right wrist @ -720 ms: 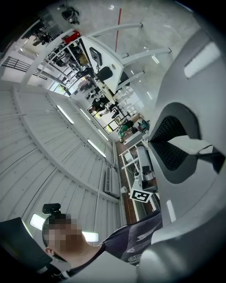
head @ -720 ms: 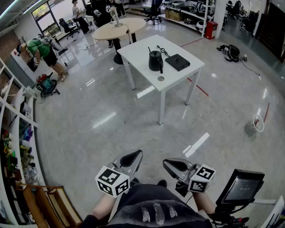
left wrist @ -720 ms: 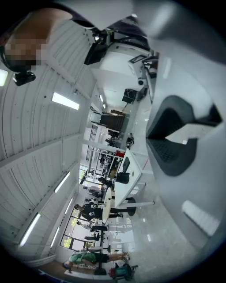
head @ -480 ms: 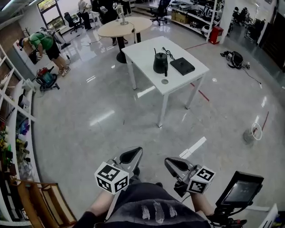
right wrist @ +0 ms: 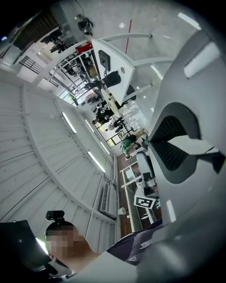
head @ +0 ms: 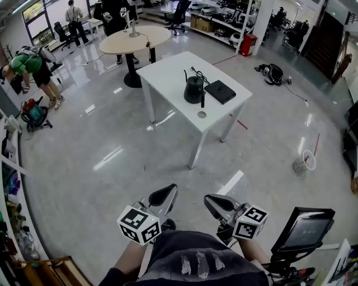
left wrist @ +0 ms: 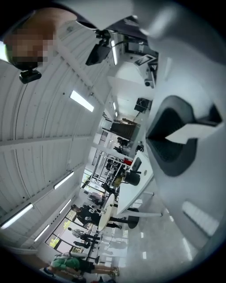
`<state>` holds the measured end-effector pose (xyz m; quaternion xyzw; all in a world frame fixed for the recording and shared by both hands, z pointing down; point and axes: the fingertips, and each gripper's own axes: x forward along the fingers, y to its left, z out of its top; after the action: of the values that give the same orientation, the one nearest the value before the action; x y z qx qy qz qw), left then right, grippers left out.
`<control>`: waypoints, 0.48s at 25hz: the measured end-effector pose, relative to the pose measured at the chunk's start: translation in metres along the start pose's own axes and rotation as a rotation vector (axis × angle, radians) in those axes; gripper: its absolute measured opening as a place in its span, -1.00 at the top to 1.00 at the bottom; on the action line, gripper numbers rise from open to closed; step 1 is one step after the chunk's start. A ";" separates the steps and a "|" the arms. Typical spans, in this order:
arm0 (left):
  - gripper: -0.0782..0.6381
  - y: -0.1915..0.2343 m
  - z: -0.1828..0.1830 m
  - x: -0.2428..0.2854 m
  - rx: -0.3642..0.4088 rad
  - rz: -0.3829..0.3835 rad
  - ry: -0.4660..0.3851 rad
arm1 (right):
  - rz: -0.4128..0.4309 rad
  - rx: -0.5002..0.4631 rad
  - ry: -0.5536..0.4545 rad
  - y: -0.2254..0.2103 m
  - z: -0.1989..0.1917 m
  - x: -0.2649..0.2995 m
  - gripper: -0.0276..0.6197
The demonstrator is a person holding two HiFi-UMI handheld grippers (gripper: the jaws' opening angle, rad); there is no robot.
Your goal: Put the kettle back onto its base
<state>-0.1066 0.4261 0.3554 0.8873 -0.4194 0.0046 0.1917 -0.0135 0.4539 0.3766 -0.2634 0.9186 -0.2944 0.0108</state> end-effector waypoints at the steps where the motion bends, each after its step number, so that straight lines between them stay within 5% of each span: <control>1: 0.78 0.010 0.001 -0.002 0.000 -0.007 0.004 | -0.007 -0.002 0.006 0.003 -0.001 0.010 0.91; 12: 0.78 0.086 0.026 -0.003 -0.025 0.044 0.008 | -0.015 0.010 0.046 -0.009 0.016 0.085 0.91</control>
<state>-0.1772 0.3700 0.3596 0.8755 -0.4378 0.0070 0.2045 -0.0792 0.3971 0.3796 -0.2635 0.9151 -0.3050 -0.0112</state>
